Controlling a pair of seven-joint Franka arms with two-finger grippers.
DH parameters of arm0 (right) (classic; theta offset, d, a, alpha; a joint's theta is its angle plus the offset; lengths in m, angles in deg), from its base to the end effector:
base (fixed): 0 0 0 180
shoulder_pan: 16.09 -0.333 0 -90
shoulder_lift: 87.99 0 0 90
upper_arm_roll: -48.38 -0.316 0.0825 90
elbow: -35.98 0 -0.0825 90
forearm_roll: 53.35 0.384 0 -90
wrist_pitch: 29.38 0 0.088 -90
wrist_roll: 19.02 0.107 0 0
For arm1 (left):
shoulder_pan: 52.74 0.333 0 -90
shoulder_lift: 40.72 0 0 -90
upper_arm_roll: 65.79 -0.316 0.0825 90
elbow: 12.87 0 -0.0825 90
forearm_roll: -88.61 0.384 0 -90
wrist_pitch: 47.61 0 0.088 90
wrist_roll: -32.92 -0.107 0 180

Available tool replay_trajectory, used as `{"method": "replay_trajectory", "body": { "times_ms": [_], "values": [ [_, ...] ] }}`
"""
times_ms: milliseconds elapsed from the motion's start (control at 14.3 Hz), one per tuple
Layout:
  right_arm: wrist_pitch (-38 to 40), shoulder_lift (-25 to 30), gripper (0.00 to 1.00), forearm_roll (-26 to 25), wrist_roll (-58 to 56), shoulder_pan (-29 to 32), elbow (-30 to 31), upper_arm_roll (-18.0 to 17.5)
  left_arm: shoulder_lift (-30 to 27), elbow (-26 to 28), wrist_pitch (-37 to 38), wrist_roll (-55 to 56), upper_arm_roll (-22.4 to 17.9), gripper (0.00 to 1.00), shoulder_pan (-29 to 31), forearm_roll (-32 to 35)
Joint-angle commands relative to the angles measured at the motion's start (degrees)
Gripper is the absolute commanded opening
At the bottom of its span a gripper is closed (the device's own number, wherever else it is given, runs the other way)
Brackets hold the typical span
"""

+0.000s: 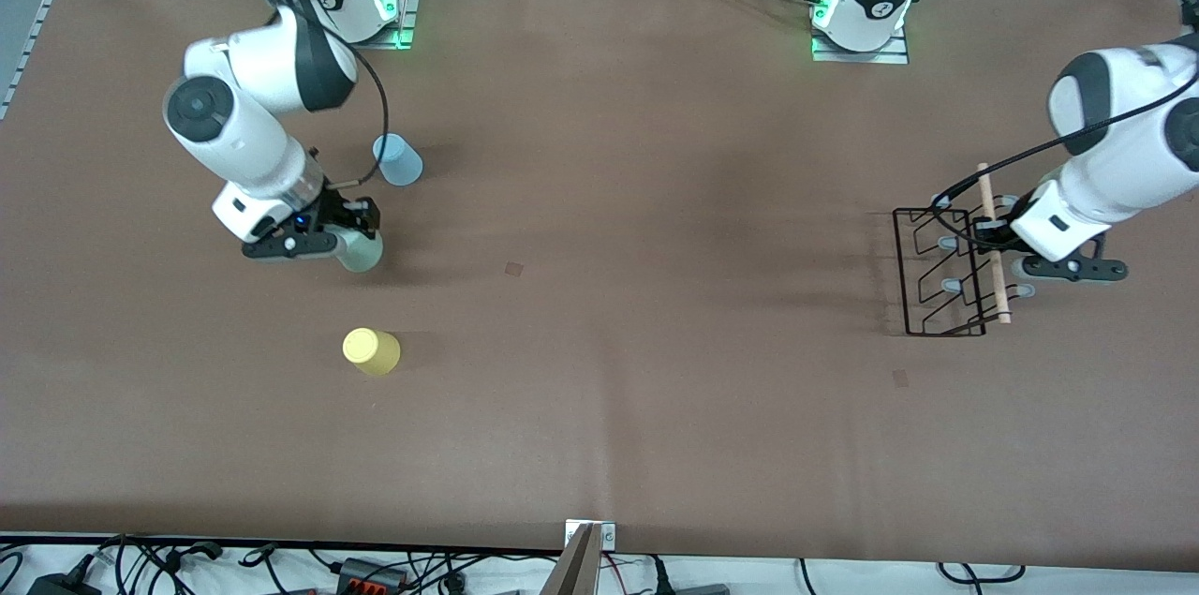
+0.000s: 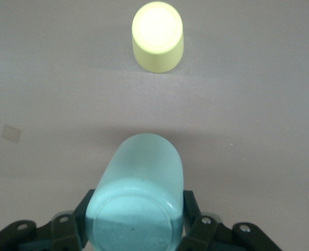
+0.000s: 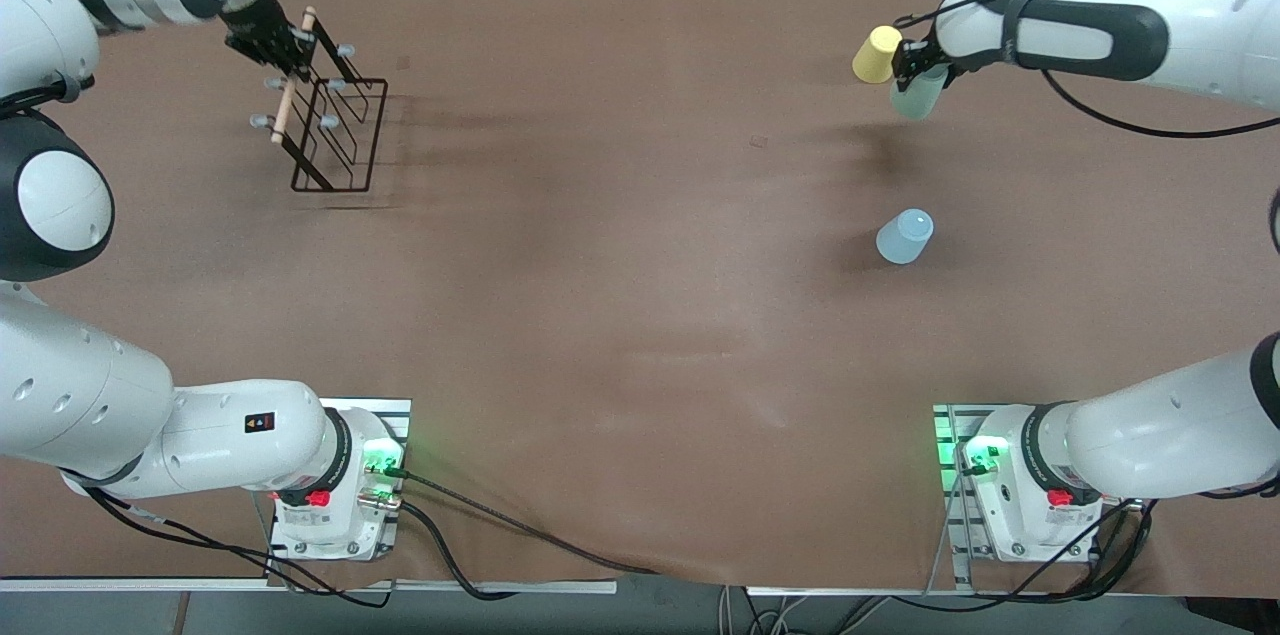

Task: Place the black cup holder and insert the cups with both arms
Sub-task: 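Lift the blue cup with the right gripper while the left gripper carries the holder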

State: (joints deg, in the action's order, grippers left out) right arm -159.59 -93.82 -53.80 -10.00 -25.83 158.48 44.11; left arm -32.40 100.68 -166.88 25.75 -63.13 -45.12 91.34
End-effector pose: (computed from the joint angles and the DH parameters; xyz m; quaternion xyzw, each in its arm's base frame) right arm 0.5416 0.1345 0.3616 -0.9988 -0.0458 -0.0161 0.0040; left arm 0.5777 0.0532 0.3903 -0.9991 0.0312 0.0243 0.0147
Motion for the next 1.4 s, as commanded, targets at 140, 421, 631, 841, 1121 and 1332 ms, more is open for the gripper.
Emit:
{"method": "replay_trajectory", "body": {
  "times_ms": [140, 421, 631, 841, 1121, 1332],
  "values": [
    [12.9, 3.3, 0.18, 0.1, -2.0, 0.4, -6.1, 0.4, -1.0, -10.6, 13.2, 5.5, 9.5, 0.05, -0.2, 0.3],
    [12.6, 2.8, 0.18, 0.1, -3.4, 0.9, -6.4, 0.6, -0.3, -11.4, 12.7, 17.4, 21.8, 0.05, -0.5, 0.9],
    [12.6, 2.8, 0.18, 0.1, -3.5, 1.0, -6.4, 0.6, 2.8, -12.7, 10.6, 25.5, 27.9, 0.05, -4.2, 0.9],
    [12.6, 2.8, 0.19, 0.1, -3.5, 1.0, -6.2, 0.6, 7.3, -16.5, 9.8, 37.4, 28.1, 0.05, -12.2, 1.0],
    [12.3, 2.4, 0.19, 0.0, -3.5, 1.0, -6.1, 0.6, 14.0, -19.6, 5.1, 47.9, 28.1, 0.05, -19.9, 5.7],
    [12.3, 2.4, 0.19, 0.0, -3.5, 1.0, -6.0, 0.6, 18.1, -19.6, -0.8, 56.9, 28.1, 0.05, -23.6, 11.1]
  ]
}}
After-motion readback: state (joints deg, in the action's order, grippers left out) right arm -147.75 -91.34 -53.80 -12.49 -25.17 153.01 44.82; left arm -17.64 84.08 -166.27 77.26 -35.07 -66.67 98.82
